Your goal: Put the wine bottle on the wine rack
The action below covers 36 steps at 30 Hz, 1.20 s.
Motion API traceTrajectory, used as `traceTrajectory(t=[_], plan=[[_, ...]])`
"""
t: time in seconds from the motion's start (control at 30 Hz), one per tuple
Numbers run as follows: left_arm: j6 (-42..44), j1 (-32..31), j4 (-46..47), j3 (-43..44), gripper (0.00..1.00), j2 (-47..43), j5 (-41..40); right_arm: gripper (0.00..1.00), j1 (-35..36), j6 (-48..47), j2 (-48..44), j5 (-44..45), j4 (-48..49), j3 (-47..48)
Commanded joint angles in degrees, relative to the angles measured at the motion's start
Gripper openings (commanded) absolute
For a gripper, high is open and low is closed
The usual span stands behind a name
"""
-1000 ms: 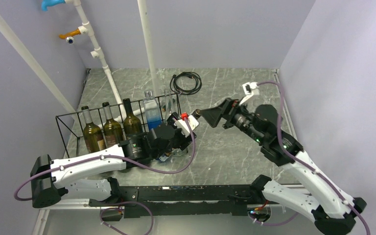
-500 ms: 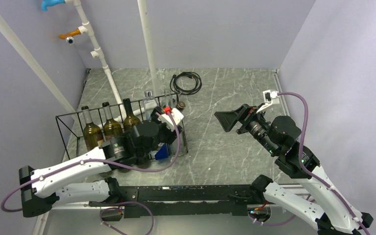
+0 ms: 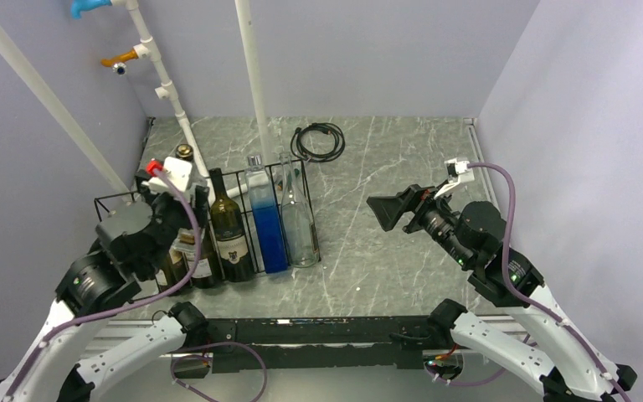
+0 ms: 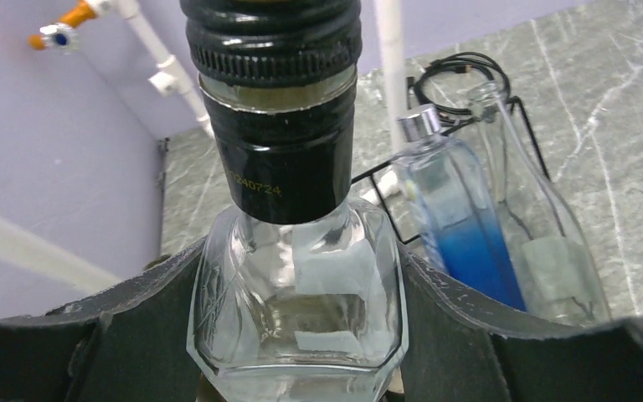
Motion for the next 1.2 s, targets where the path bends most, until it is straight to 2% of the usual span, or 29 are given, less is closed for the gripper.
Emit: traceTrajectory(t=[0.0,0.17,0.27,0.37,0.5,0.6,0.67,0.73,0.8,0.87,0.93,1.17], plan=[[4.4,0.3,-1.0,3.3,0.00,-3.1,-8.8,1.00,0.1,-4.1,-1.2,-0.4,1.8,-1.0],[8.8,0.3,-0.5,0.4,0.00,-7.8,-16.7,1.00,0.1,-6.9,-2.9,-0.5,1.9,-3.1],[15.0,0.4,4.8,-3.9,0.00,-11.4,-23.2,1.00,0.1,-8.1,-4.8,-0.5,2.4,-5.1],[19.4,0.3,9.6,-7.8,0.00,-14.1,-26.4,1.00,0.1,-9.2,-6.6,-1.2,2.4,-6.2],[18.7,0.4,11.9,-11.1,0.00,-14.2,-26.6,1.00,0.1,-11.6,-8.2,-1.4,1.2,-6.2],[15.6,1.6,10.3,-10.5,0.00,-9.6,-25.7,1.00,0.1,-12.7,-9.0,-1.8,0.1,-5.9],[17.3,5.8,13.8,-11.1,0.00,-7.8,-23.5,1.00,0.1,-13.1,-9.5,-1.8,-0.6,-5.8],[18.1,12.8,16.2,-12.0,0.00,-7.2,-19.2,1.00,0.1,-13.3,-10.0,-1.6,-1.2,-5.6],[17.1,24.1,15.9,-12.4,0.00,-5.8,-12.2,1.00,0.1,-13.7,-10.9,-1.5,-1.2,-5.7],[14.1,34.8,13.7,-11.5,0.00,-3.2,-1.3,1.00,0.1,-14.1,-11.6,-1.8,-0.8,-6.2],[11.4,43.1,13.2,-11.1,0.00,-1.9,3.7,1.00,0.1,-14.6,-11.6,-2.1,-0.7,-6.0],[7.8,50.3,20.0,-18.6,0.00,-0.7,-0.2,1.00,0.1,-15.5,-10.3,-3.3,-0.6,-4.7]])
